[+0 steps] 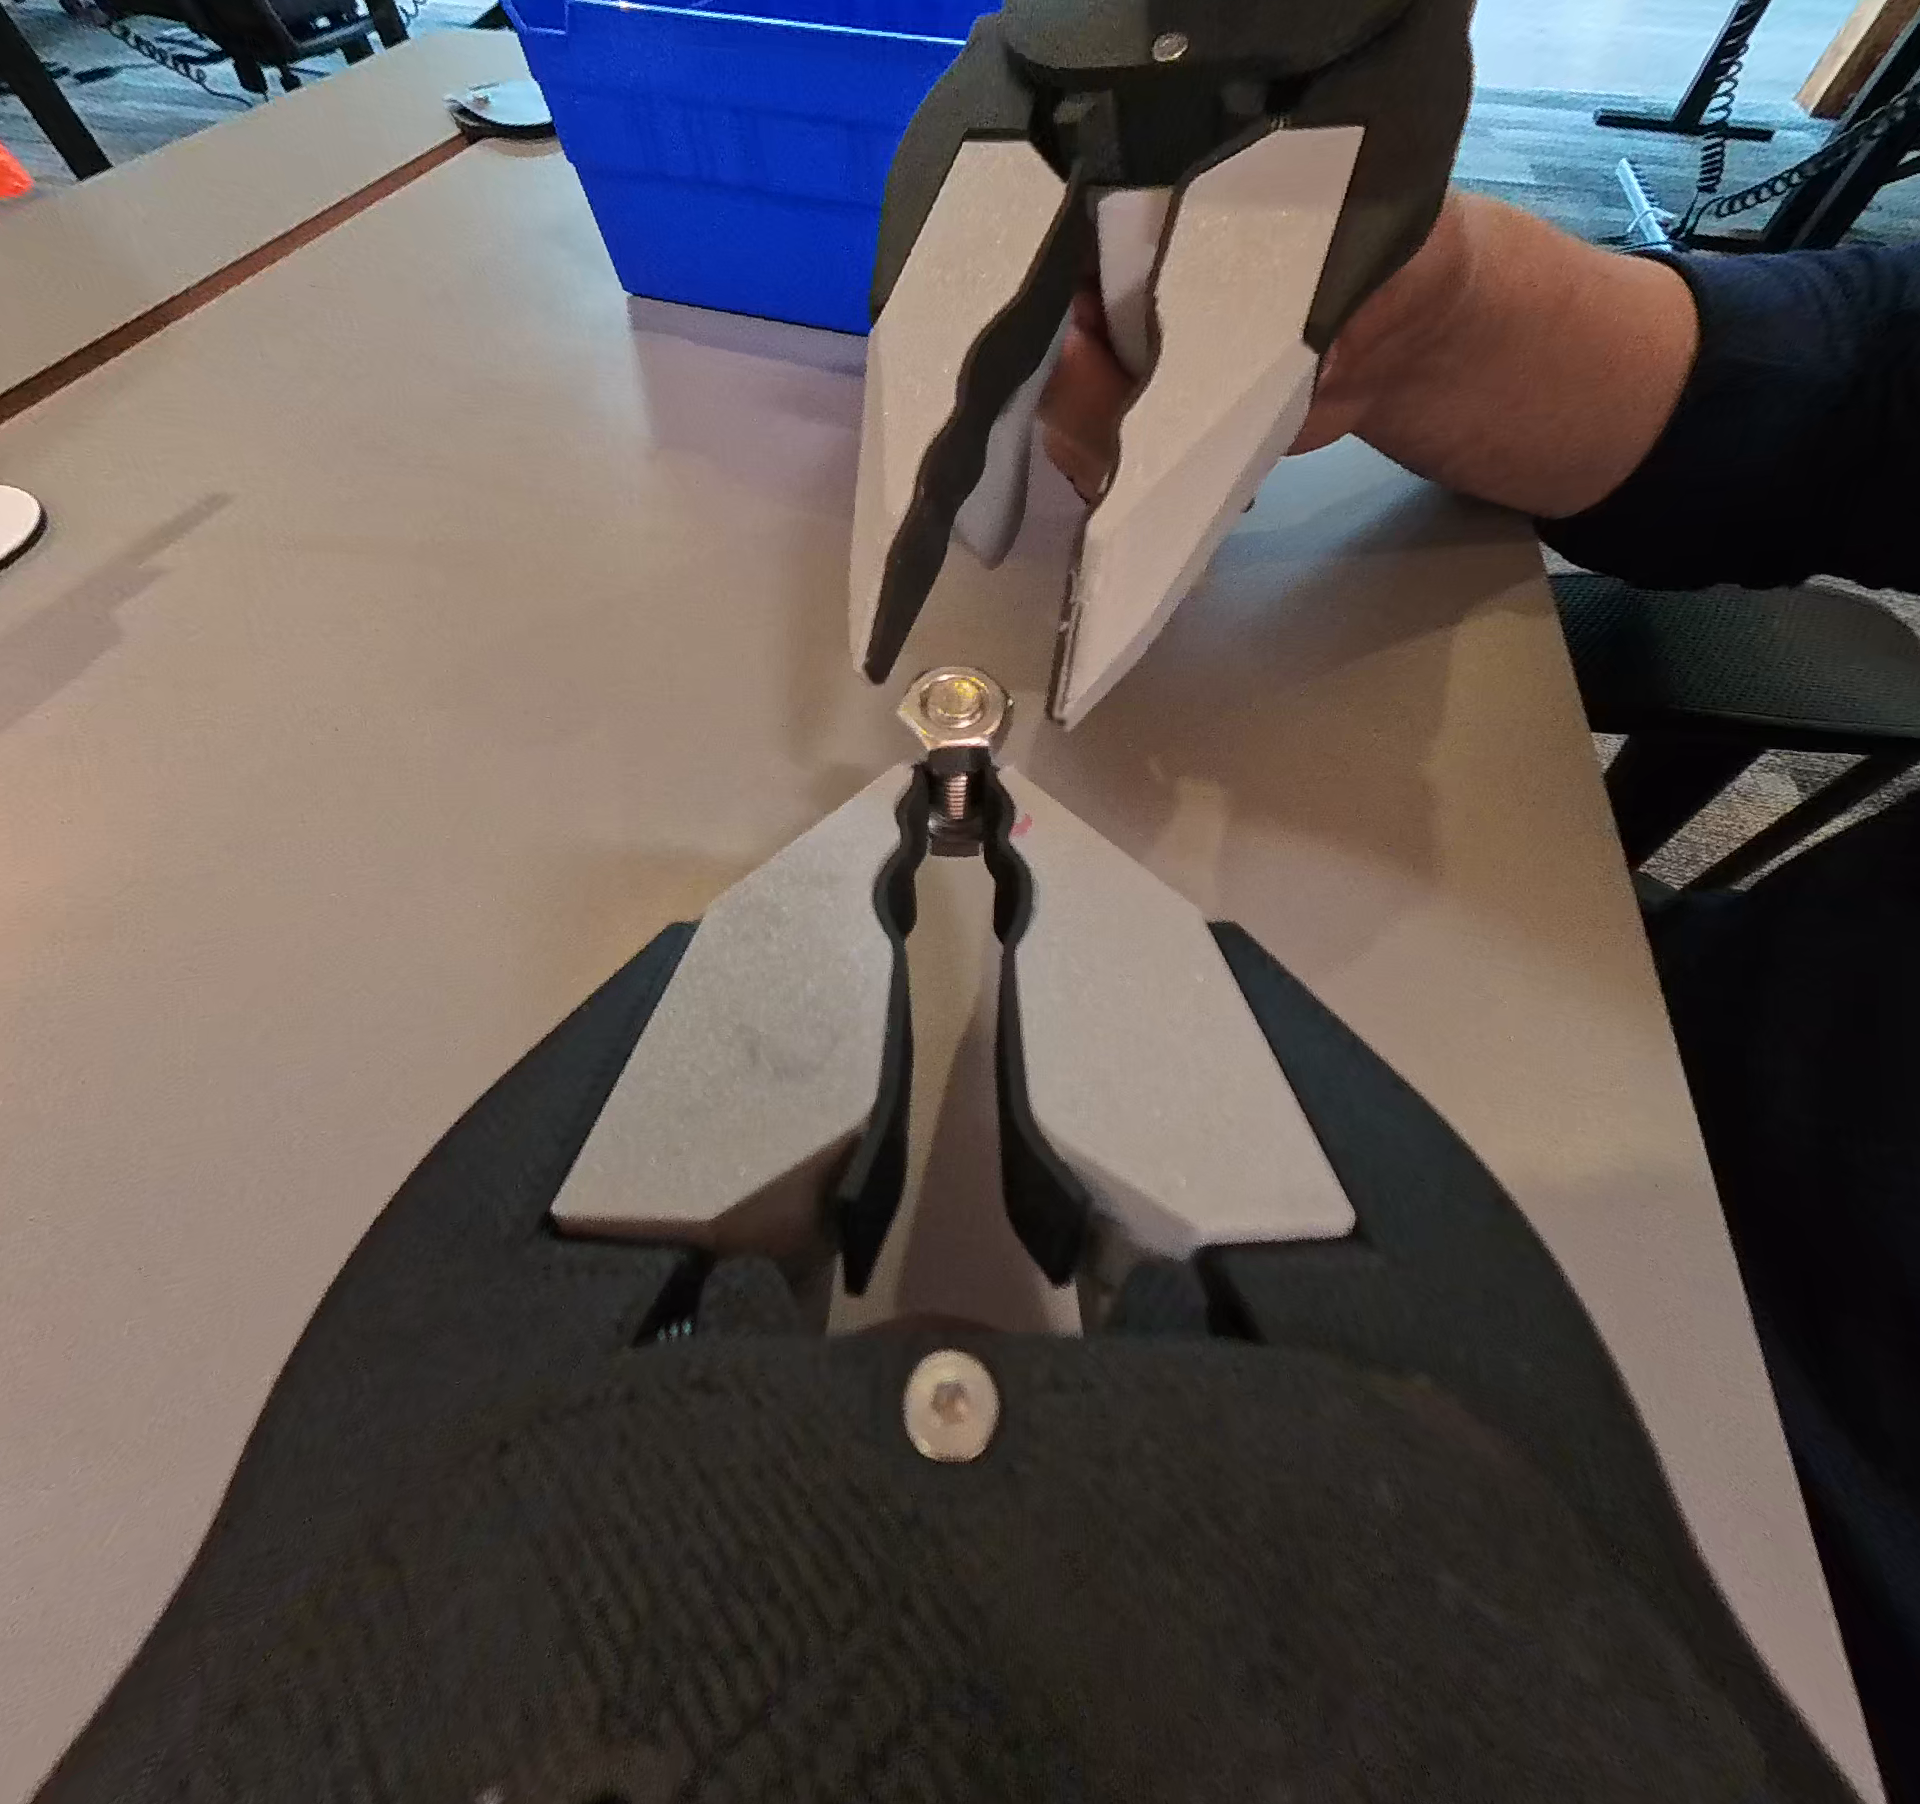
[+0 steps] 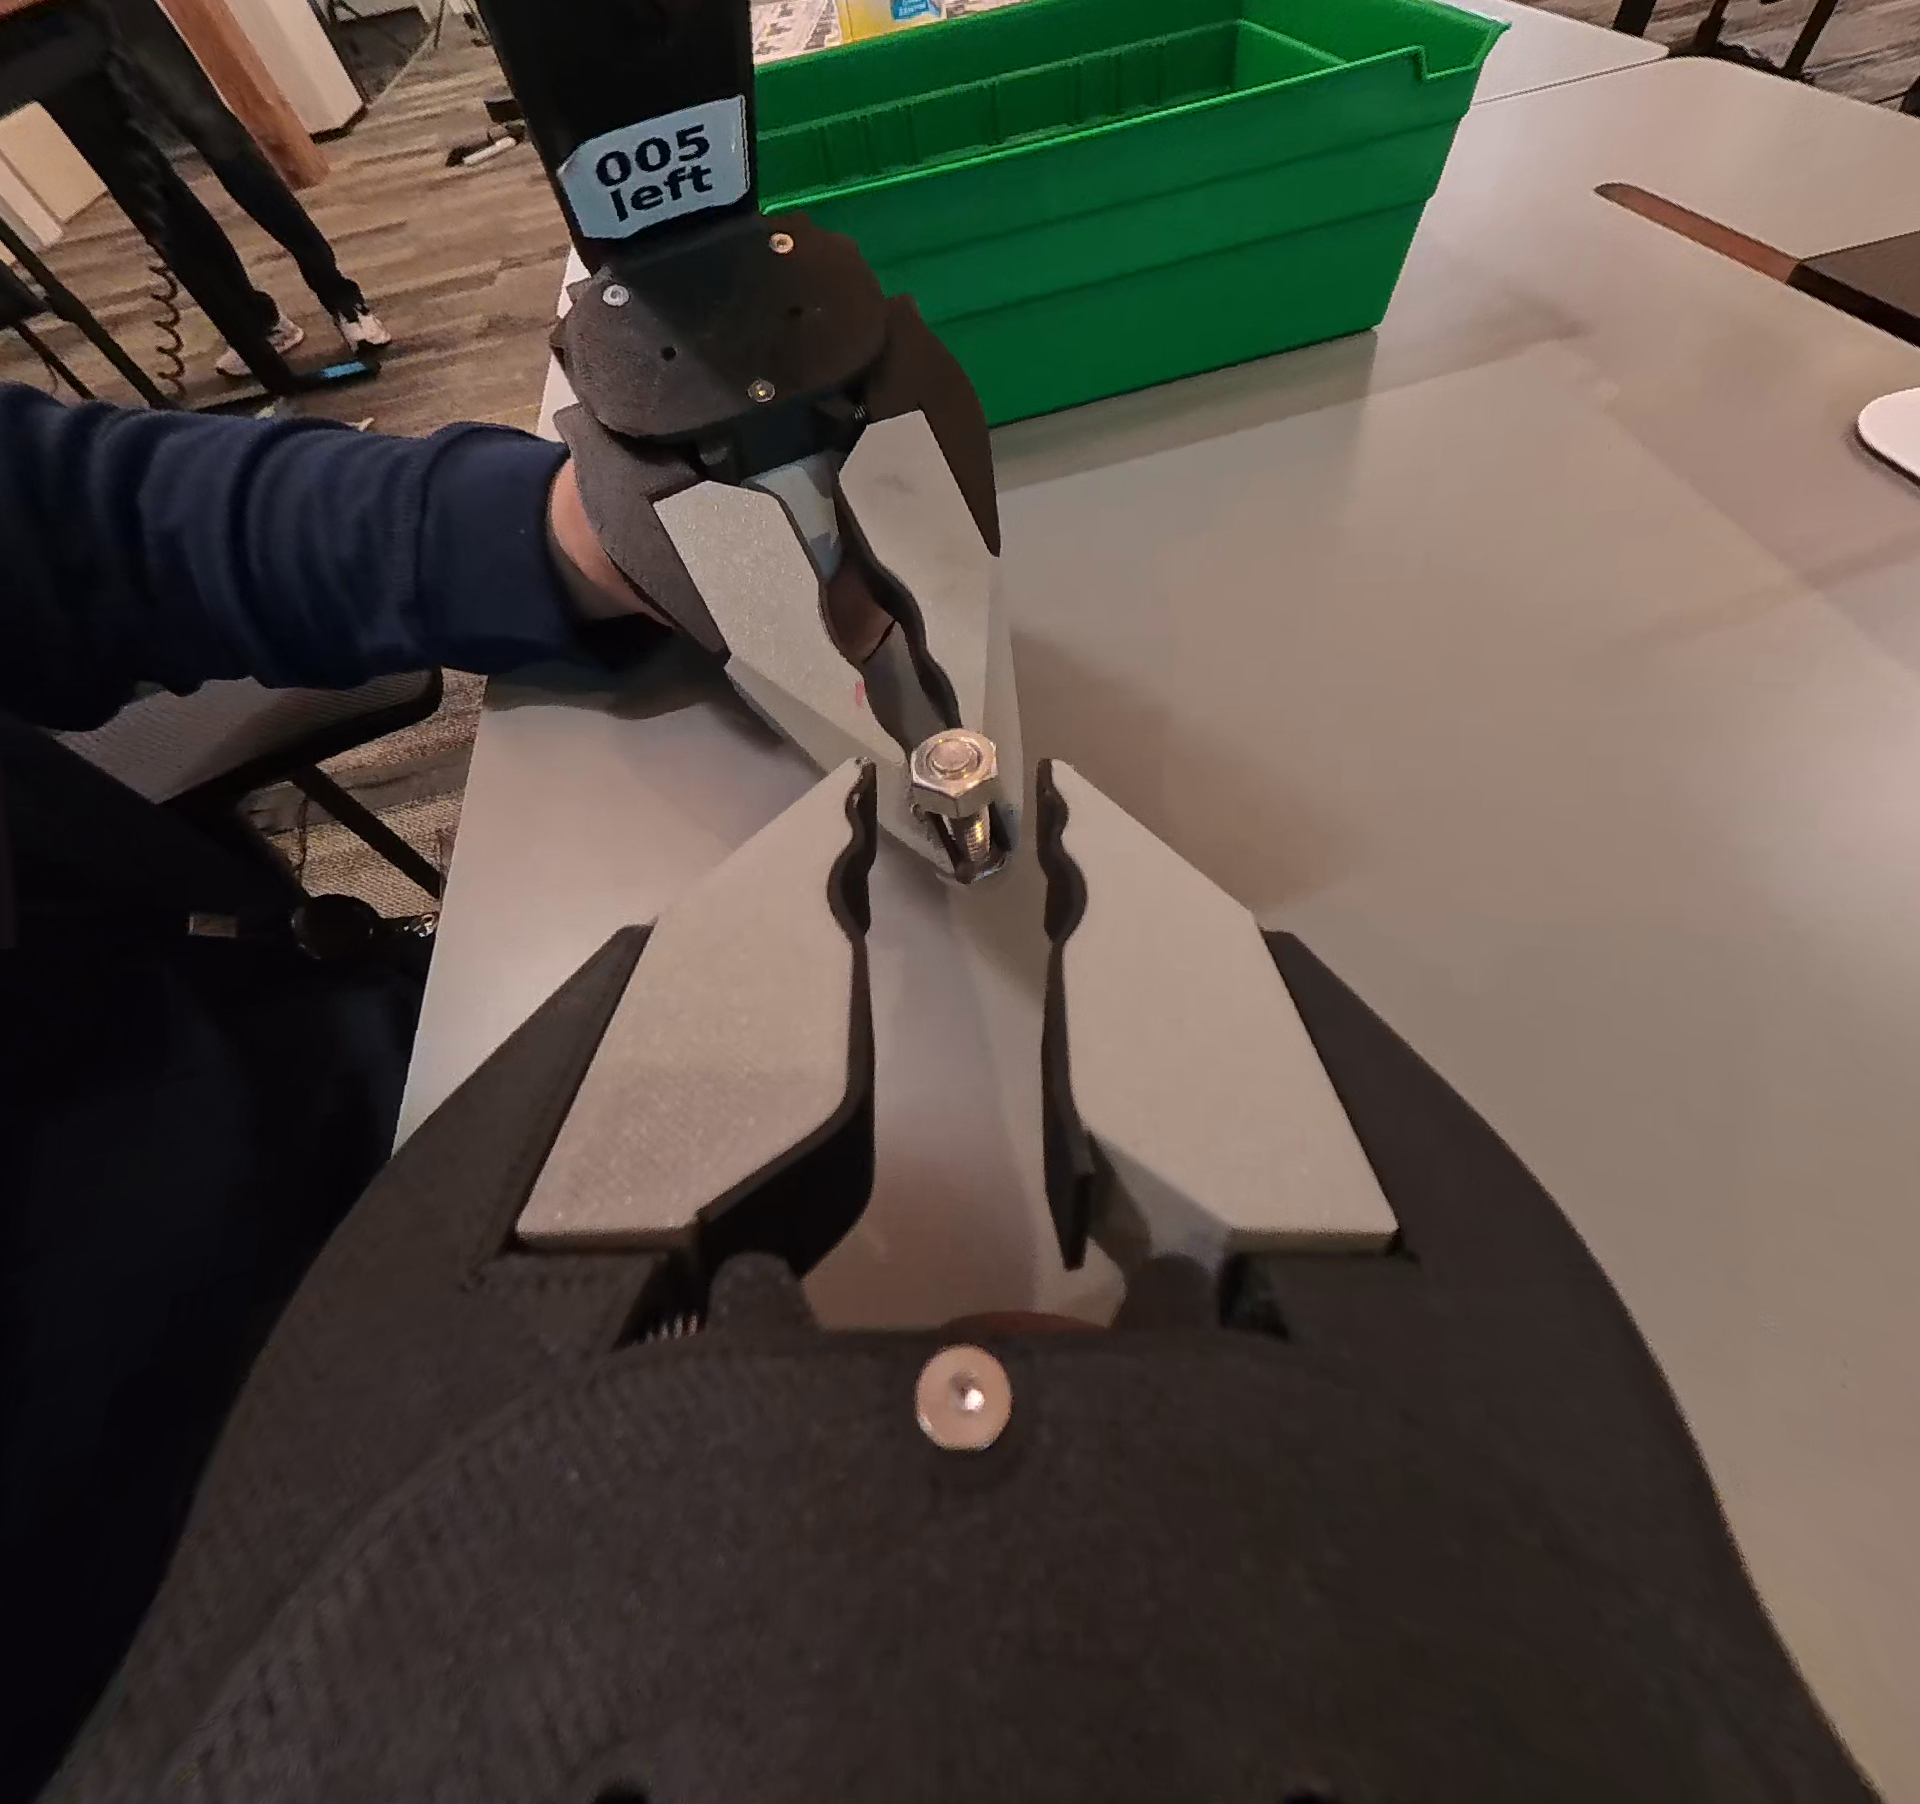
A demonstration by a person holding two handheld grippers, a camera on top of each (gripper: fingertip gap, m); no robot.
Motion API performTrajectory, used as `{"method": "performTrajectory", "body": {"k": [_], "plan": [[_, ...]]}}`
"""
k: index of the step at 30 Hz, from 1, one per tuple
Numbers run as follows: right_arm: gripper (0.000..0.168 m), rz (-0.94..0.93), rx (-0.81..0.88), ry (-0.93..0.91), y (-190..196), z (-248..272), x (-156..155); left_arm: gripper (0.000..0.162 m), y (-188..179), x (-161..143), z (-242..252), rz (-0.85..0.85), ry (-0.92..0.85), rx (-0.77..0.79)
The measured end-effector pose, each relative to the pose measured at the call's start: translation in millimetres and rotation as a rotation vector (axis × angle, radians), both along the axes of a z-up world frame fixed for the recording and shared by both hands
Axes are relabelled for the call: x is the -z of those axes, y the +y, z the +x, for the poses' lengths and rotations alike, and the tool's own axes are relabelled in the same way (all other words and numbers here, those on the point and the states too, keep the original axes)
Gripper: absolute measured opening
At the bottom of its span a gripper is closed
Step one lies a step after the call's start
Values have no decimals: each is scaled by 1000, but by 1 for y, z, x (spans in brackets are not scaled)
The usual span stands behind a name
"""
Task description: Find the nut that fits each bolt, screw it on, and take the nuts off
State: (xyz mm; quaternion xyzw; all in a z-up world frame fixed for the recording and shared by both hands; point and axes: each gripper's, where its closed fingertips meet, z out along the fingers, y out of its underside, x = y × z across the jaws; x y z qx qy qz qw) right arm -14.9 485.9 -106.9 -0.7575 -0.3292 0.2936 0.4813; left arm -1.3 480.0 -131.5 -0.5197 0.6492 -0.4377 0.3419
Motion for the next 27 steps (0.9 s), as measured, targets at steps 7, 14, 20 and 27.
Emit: {"method": "performTrajectory", "body": {"k": [7, 14, 20, 27], "plan": [[14, 20, -9, -45, -1, -3, 4, 7, -3, 1, 1, 15, 6, 7], [15, 21, -7, -46, 0, -4, 4, 7, -3, 0, 1, 17, 2, 5], [14, 49, 1, -80, 0, -3, 4, 7, -3, 0, 1, -5, 1, 8], [14, 44, 20, -53, 2, -1, 1, 21, -3, -1, 1, -19, -2, 7]]}}
